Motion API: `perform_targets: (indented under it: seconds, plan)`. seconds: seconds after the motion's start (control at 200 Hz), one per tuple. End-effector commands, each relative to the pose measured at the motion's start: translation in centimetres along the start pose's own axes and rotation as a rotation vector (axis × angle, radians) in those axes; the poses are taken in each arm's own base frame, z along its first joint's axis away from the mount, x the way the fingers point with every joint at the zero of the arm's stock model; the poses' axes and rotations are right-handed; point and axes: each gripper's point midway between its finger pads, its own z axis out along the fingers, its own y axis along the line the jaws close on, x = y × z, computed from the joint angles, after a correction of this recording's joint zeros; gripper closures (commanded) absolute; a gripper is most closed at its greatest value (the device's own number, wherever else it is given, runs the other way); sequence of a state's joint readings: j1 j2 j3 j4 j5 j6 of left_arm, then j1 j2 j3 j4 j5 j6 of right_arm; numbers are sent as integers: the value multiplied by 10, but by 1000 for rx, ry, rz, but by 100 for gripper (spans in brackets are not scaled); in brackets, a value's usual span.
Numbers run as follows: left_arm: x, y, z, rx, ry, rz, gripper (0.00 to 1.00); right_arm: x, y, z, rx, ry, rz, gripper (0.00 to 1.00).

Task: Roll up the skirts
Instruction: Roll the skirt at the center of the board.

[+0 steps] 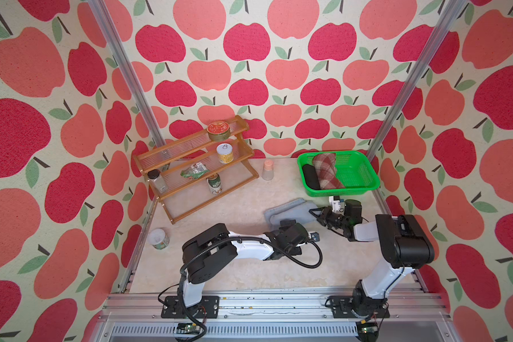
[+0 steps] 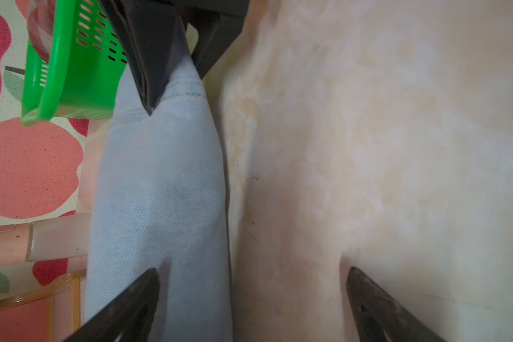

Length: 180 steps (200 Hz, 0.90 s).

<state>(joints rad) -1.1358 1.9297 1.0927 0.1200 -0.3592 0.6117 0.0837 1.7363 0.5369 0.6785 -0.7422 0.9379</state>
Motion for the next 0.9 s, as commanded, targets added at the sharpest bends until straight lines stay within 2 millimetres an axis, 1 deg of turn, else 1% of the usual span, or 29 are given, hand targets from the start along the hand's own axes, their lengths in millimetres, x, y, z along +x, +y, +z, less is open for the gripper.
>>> perform_targets:
  seconds: [0.0,0.2,0.35,0.39,0.435,0.45,0.465,0.475,0.505,0.525,0.57,0.625,0.655,0.735,0.79,0.815,0.895]
  plan:
    - [2,22,9,-114,72,63,1,-7,4,-3,11,-14,-30,82]
    - [30,16,35,-181,218,151,0,-7,4,-2,12,-6,-31,82]
    - [53,5,55,-180,329,213,0,-10,4,-3,11,-2,-30,82]
    - [59,1,59,-174,352,226,2,-11,4,-3,9,-2,-29,82]
    - [64,-3,63,-162,372,230,11,-12,5,-4,9,-1,-30,82]
    - [66,-4,63,-156,379,226,18,-13,6,-4,9,-2,-31,81]
    - [68,-5,64,-151,388,223,30,-13,5,-5,10,-2,-31,81]
    - [69,-6,64,-147,393,220,37,-13,5,-5,11,0,-31,81]
    - [73,-8,66,-129,408,209,51,-14,6,-5,11,-1,-31,80]
    - [75,-9,66,-118,418,202,57,-15,5,-6,13,0,-29,80]
    - [78,-11,67,-102,432,185,67,-16,6,-7,14,-1,-31,79]
    - [79,-12,67,-82,442,168,73,-18,5,-8,16,-3,-30,76]
    - [79,-13,66,-68,440,152,74,-19,6,-8,16,-3,-29,74]
    - [78,-17,63,4,429,73,76,-22,8,-11,13,-10,-27,63]
    - [74,-22,59,88,405,-19,76,-26,10,-14,12,-19,-30,54]
    - [73,-21,57,117,394,-62,75,-28,12,-16,12,-25,-31,50]
    - [68,-21,52,204,366,-177,69,-33,16,-23,13,-45,-35,42]
